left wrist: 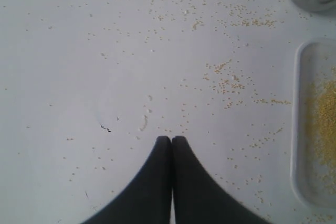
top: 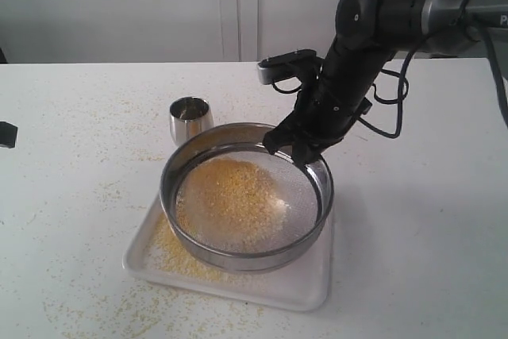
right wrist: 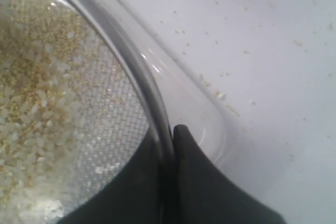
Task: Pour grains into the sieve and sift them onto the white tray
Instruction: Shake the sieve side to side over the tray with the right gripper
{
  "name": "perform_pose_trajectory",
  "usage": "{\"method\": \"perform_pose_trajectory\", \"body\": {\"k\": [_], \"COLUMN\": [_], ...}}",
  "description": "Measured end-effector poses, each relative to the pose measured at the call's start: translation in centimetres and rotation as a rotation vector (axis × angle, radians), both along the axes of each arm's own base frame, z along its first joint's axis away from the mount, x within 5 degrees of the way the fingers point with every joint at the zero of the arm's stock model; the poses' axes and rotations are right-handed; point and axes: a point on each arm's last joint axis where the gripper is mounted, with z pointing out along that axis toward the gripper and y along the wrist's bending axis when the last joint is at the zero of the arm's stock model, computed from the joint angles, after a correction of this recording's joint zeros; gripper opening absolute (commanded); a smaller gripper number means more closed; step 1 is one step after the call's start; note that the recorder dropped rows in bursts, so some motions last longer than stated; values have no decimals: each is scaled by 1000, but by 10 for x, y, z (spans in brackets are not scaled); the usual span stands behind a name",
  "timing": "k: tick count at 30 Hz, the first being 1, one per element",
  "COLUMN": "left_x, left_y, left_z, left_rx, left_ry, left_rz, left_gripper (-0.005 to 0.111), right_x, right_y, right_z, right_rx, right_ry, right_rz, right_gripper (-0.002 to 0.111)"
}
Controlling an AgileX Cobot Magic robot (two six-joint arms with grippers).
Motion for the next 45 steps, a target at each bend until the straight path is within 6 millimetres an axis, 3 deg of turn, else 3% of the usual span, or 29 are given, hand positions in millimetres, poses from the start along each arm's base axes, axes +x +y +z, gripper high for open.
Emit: {"method": "perform_pose_trajectory", "body": {"k": [2,6,8,11,15,18,20,23,26,30,33,37,41,45], "left_x": [0,0,0,0,0,0,0,0,0,0,0,0,0,0], "left_y": [0,0,0,0,0,0,0,0,0,0,0,0,0,0], "left_z": [0,0,0,0,0,0,0,0,0,0,0,0,0,0], "left_rx": [0,0,0,0,0,0,0,0,0,0,0,0,0,-1], "left_ry": [0,0,0,0,0,0,0,0,0,-2,-2,-2,-4,-6], "left_rz": [0,0,0,0,0,0,0,0,0,0,0,0,0,0], "left_gripper": [0,0,0,0,0,0,0,0,0,0,0,0,0,0], "right_x": [0,2,3,3,2,3,3,6,6,4,4,1,1,-1], "right_y": [-2,-4,-7,-6,-8,-10,-13,-13,-11,-2,-2,-7,-8,1], "right_z": [0,0,0,1,4,7,7,8,9,12,10,10,9,13], "right_rx": [-1,-21,-8,0,33,-4,-13,-4,37,42,43,-31,-6,14], "right_ry": [18,-12,12,-8,19,-16,6,-34,-15,-62,-37,-40,-2,-45], "right_rz": [-64,-9,-86,43,-48,68,-47,13,-96,30,-64,73,-84,74], "right_gripper": [0,0,0,0,0,0,0,0,0,0,0,0,0,0]}}
